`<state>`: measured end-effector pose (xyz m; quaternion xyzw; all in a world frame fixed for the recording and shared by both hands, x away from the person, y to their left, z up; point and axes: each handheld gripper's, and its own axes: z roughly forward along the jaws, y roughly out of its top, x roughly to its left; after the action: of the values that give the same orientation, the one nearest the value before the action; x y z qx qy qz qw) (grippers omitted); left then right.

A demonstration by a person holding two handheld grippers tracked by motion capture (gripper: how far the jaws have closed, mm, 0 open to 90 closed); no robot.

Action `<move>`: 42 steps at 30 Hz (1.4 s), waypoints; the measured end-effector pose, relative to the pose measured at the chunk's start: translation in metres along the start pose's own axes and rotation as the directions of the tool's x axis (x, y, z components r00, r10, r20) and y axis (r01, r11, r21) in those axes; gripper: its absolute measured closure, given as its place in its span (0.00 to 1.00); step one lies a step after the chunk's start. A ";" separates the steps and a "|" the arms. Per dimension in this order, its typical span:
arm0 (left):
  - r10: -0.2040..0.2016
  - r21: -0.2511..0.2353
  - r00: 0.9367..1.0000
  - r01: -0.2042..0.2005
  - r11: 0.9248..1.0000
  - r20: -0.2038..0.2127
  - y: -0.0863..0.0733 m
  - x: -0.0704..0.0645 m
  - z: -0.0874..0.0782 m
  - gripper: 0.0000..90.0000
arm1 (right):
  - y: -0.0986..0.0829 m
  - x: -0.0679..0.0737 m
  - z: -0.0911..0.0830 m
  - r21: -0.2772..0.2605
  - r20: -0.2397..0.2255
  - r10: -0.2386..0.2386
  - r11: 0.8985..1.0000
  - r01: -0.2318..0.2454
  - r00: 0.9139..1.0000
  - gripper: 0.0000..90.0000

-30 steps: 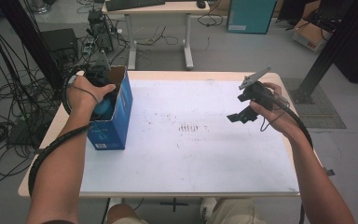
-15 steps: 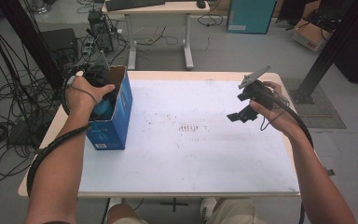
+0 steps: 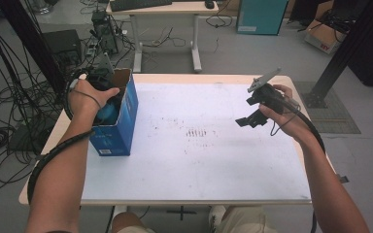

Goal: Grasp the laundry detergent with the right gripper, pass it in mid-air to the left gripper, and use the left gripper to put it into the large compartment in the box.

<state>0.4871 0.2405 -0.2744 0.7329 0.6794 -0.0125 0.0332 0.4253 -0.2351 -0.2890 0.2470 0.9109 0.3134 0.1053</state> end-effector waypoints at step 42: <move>0.006 0.000 1.000 -0.006 1.000 -0.005 0.000 -0.002 0.000 0.40 | -0.003 0.001 -0.002 -0.009 0.001 -0.002 1.000 0.002 1.000 0.05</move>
<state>0.4869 0.2384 -0.2748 0.7349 0.6773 -0.0107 0.0317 0.4223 -0.2378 -0.2895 0.2456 0.9098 0.3170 0.1072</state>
